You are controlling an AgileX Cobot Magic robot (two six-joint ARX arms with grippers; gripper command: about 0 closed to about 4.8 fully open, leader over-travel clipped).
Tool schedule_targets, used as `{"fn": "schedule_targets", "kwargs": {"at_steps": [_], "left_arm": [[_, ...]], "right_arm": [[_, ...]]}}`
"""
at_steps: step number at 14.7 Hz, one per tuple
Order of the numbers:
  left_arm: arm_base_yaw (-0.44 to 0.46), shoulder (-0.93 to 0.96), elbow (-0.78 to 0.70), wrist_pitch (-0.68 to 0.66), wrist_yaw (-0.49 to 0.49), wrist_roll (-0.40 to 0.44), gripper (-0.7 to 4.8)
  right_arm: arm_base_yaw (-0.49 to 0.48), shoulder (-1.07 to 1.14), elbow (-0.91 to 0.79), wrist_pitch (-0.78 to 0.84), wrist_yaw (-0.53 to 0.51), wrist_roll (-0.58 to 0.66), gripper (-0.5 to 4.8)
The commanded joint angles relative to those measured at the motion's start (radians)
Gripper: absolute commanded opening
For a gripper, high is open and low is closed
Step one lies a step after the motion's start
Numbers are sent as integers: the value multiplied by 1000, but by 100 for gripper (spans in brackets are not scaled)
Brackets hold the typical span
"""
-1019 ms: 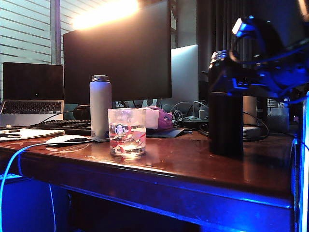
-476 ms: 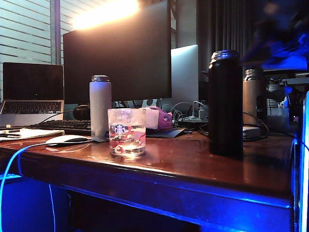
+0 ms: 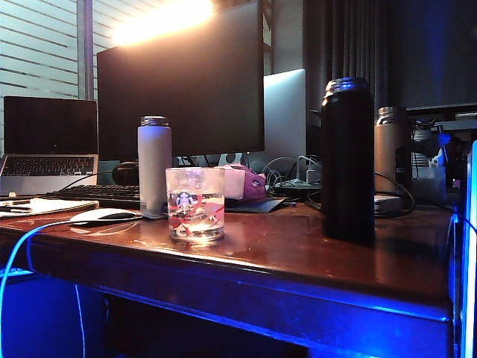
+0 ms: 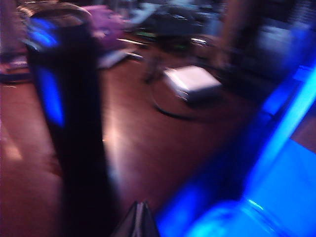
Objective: Pick up the black thermos, pour a little water from inside into the glass cup, then place the black thermos back on the table.
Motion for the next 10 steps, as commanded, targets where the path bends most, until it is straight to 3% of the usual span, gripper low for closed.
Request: {"fn": "schedule_targets", "kwargs": {"at_steps": [1,2,4,10], "left_arm": [[0,-2,3,13,4,3,-3],[0,-2,3,13,4,3,-3],[0,-2,3,13,4,3,-3],[0,-2,3,13,4,3,-3]], "right_arm": [[-114,-159,-94,-28,-36,3,-5],[-161,-215,-126,-11,-108,9,-5],[-223,-282,-170,-37,-141,9,-4],[-258,-402,-258,-180,-119,13,-5]]}}
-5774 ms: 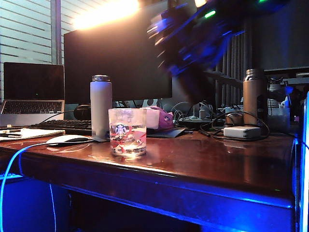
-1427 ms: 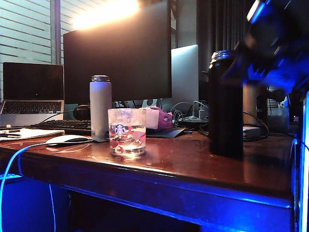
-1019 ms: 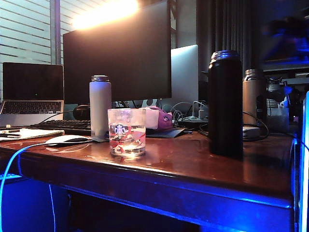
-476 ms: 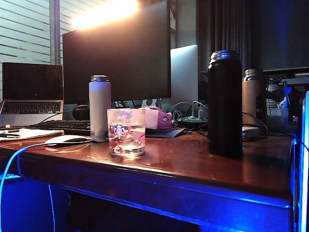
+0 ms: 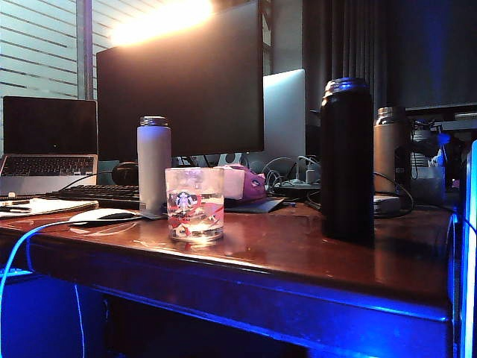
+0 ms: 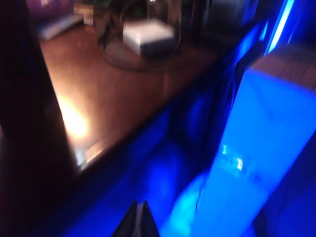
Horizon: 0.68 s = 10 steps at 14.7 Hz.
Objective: Pick up the black thermos, pour a little water from inside into the glass cup, then place the black thermos back on the table.
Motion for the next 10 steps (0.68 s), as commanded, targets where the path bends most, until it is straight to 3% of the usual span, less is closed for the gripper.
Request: {"fn": "schedule_targets", "kwargs": {"at_steps": [1,10], "left_arm": [[0,-2,3,12,4,3,-3],[0,-2,3,12,5,3,-3]], "right_arm": [[-2,-30,-10,-29,47,8,-5],[-19,-29,-10,-26,43,7,-5]]}}
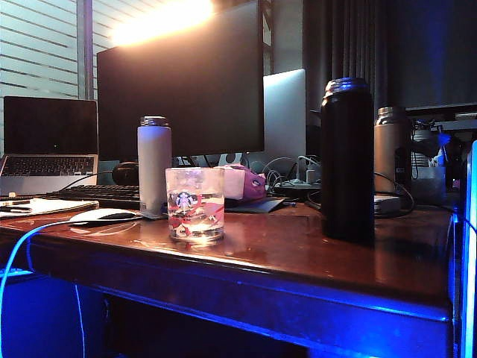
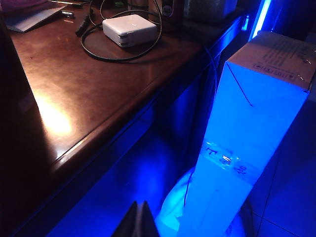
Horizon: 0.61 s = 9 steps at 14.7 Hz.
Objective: Pick up the black thermos, pour a little water from inside into the glass cup, then place the black thermos back on the table.
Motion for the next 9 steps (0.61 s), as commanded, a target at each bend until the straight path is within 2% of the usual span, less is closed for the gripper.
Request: {"fn": "schedule_targets", "kwargs": {"at_steps": [1,5,8,9], "left_arm": [[0,-3,3,12,4,3,-3],[0,-3,3,29,0,3,-3],[2,-3,-1,101,-76,3,-3],[3,-8,-21,176,-83,4,-3]], "right_arm": [[-1,-1,0,0,-1,4,-5],[-1,-1,0,0,-1,4,-5],[-1,-1,0,0,-1,4,-5],[-1,-1,0,0,-1,4,-5]]}}
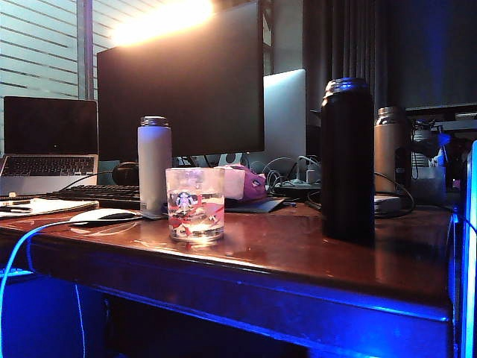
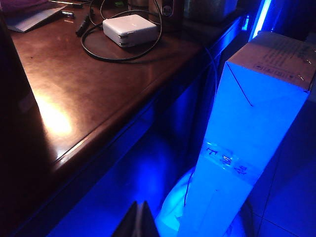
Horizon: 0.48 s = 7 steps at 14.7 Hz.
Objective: Pick up the black thermos, pour a little water from inside into the glass cup, then place the black thermos back on the table.
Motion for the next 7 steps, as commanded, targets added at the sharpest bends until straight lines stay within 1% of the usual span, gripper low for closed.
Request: {"fn": "schedule_targets", "kwargs": {"at_steps": [1,3,5,6,7], "left_arm": [[2,-19,-66,211,-31,3,-3],[2,-80,-239,430,-31,0,-3],[2,-182,-435,582,-44,-37,-3],[2,-248,-544,662,-95,-80,-3],[2,-323,-658,748,-176,-126,-3]], "right_arm": [[-1,-1,0,0,-1,4,-5],[-1,-1,0,0,-1,4,-5],[-1,-1,0,0,-1,4,-5],[-1,-1,0,0,-1,4,-5],[-1,-1,0,0,-1,4,-5]]}}
